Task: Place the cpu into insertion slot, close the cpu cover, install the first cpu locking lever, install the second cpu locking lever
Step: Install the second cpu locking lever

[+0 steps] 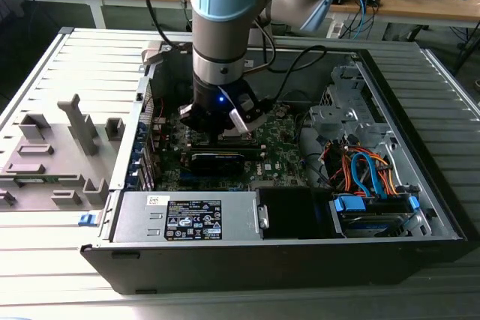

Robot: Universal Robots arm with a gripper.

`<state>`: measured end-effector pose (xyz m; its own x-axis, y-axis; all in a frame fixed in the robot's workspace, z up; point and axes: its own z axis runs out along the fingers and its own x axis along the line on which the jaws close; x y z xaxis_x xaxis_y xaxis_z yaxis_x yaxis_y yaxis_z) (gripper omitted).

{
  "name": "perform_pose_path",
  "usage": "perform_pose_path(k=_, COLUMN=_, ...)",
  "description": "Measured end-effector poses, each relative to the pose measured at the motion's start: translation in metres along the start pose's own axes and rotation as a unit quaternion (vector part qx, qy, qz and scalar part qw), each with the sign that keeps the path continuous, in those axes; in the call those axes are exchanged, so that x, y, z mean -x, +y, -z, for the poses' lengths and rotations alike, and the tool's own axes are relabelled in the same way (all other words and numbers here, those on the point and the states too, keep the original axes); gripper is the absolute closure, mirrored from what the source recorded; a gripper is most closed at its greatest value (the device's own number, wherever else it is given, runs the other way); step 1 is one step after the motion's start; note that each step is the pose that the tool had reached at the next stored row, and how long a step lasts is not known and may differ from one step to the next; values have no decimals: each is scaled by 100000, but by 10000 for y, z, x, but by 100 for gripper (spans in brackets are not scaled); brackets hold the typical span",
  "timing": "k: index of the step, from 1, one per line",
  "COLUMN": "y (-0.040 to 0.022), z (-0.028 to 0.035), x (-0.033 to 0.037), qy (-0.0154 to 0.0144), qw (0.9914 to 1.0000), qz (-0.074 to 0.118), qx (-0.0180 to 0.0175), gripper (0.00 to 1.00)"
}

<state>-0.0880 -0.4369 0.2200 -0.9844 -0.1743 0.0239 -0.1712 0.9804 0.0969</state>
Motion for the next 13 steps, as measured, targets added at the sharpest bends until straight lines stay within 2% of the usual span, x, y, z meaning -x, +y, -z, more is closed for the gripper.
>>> perform_pose_path(k=2, y=12, z=-3, x=58, qy=117, qw=100000, qz=-251, qx=-10, gripper=89)
perform_pose_path(k=4, y=52, z=-8, x=96, qy=186, qw=99999, qz=-295, qx=-150, gripper=89)
perform_pose_path(k=12, y=309, z=-41, x=285, qy=678, qw=99995, qz=-349, qx=-667, gripper=89)
perform_pose_path(k=13, y=348, z=-46, x=327, qy=747, qw=99992, qz=-364, qx=-955, gripper=89)
